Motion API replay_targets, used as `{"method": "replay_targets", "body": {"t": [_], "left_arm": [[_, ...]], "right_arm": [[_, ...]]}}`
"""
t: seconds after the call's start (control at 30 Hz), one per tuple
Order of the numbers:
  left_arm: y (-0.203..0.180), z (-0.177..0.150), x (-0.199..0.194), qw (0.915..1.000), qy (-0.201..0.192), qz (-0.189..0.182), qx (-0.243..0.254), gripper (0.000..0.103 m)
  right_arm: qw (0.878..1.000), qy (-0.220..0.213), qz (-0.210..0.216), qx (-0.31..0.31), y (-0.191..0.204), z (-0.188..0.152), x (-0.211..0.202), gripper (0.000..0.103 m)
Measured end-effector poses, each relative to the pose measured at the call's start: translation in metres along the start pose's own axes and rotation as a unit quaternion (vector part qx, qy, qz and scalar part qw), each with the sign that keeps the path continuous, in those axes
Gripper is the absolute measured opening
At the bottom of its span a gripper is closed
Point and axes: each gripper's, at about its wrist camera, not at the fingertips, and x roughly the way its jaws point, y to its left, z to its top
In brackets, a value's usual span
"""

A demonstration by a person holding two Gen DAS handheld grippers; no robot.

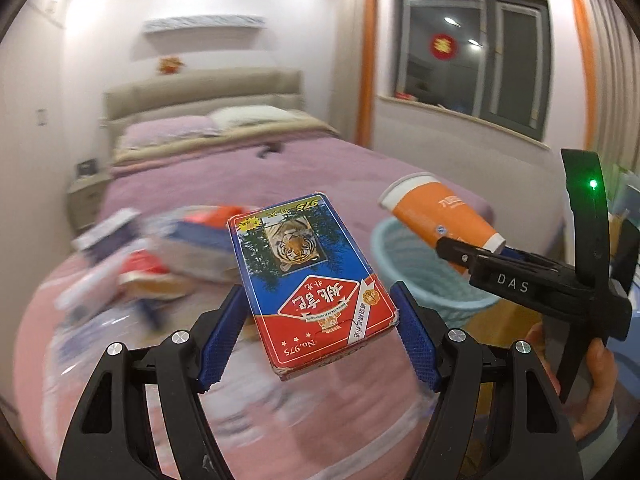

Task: Collect trash
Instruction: 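Carry both items to the blue wastebasket and open both tools to drop them, then return both tools to the rug toward the bottle and cardboard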

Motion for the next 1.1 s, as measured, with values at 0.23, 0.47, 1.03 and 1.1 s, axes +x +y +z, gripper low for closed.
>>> {"method": "replay_targets", "body": {"t": [0.23, 0.47, 1.03, 1.1], "left_arm": [[-0.052, 0.03, 0.089, 0.9936, 0.062, -0.091, 0.026, 0.071], [-0.08, 0.026, 0.163, 0.9846, 0.121, -0.121, 0.037, 0.071], [-0.051, 0.031, 0.123, 0.9884, 0.078, -0.13, -0.002, 0.084], [-0.042, 0.031, 0.106, 0.9902, 0.061, -0.125, -0.007, 0.084]], "right_arm": [[0.991, 0.036, -0.092, 0.091, -0.099, 0.004, 0.032, 0.063], [0.981, 0.087, -0.131, 0.113, -0.134, -0.012, 0.065, 0.064], [0.985, 0.081, -0.114, 0.096, -0.101, -0.007, 0.062, 0.064], [0.989, 0.075, -0.103, 0.081, -0.085, -0.005, 0.057, 0.064]]}}
